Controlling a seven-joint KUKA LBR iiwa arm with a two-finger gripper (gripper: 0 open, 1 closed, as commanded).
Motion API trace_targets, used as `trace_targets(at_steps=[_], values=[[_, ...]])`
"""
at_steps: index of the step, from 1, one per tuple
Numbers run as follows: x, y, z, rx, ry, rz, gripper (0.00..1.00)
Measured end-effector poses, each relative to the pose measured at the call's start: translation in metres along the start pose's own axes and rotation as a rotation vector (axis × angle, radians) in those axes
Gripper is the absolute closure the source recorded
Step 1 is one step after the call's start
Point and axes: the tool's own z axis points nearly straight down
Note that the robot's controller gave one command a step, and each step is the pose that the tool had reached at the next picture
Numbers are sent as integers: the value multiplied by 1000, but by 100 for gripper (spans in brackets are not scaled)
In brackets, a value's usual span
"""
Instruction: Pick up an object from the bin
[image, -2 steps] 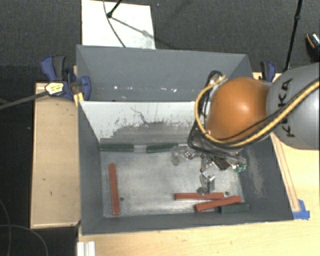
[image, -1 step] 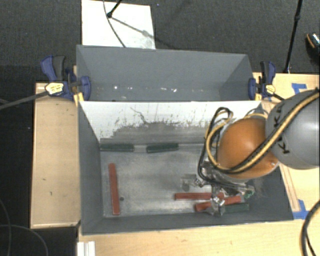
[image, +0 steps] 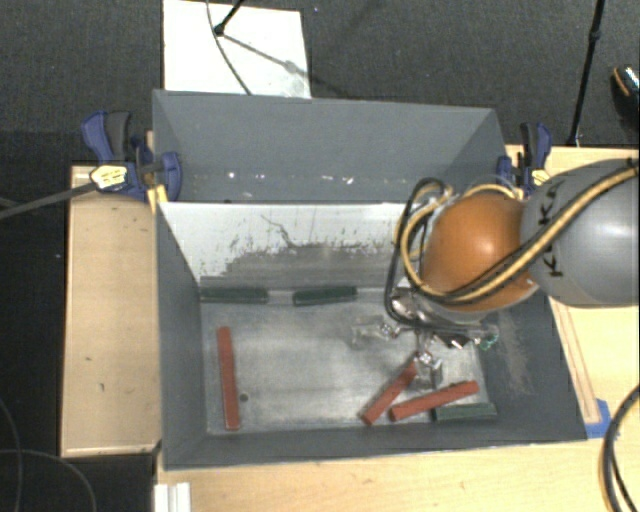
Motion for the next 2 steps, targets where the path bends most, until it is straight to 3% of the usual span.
trace_targets(at_steps=[1,2], values=[[1,1,0,-2,2,4,100],[19,4,-143,4,-2,-14,100]])
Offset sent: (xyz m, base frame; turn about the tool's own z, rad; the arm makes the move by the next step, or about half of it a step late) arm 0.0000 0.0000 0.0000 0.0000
